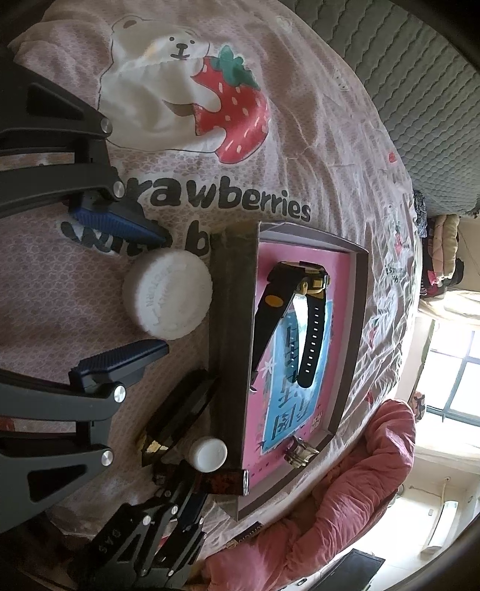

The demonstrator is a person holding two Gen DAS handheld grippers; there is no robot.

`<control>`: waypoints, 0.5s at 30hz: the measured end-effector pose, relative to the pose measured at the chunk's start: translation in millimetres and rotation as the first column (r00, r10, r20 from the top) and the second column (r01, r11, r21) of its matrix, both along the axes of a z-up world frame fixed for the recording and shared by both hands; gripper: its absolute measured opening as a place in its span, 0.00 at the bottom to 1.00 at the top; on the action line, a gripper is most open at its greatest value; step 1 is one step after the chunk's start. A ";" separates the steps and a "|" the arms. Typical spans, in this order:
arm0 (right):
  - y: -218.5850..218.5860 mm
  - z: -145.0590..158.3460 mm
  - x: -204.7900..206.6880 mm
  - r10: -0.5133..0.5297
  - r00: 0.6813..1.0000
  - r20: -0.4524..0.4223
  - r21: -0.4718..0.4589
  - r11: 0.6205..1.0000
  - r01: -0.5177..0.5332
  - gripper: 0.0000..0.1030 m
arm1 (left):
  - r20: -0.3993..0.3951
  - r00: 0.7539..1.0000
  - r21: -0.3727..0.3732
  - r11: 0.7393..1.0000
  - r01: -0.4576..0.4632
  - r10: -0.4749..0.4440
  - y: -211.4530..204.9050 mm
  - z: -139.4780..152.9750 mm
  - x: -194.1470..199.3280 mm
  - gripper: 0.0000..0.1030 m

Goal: Organize rigid objects
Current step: 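Close the left gripper on the white round cap while the right gripper lifts the red tube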

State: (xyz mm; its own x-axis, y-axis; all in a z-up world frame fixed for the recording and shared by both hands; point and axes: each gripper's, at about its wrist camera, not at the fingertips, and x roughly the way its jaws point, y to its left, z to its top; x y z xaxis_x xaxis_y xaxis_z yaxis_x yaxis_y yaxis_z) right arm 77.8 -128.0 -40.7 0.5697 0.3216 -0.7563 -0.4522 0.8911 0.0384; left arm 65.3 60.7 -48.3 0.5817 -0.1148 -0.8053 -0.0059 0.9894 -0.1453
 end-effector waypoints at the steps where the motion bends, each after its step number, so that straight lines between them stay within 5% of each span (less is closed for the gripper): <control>1: -0.2 0.4 0.9 -0.002 1.000 -0.004 0.002 1.000 0.002 0.20 | 0.002 1.000 0.000 1.000 0.000 0.000 0.1 -0.1 0.2 0.52; 15: -14.4 8.7 5.5 -0.032 0.999 -0.030 0.107 0.994 0.035 0.18 | 0.022 1.000 0.064 0.998 0.006 -0.007 -8.1 -5.9 7.6 0.52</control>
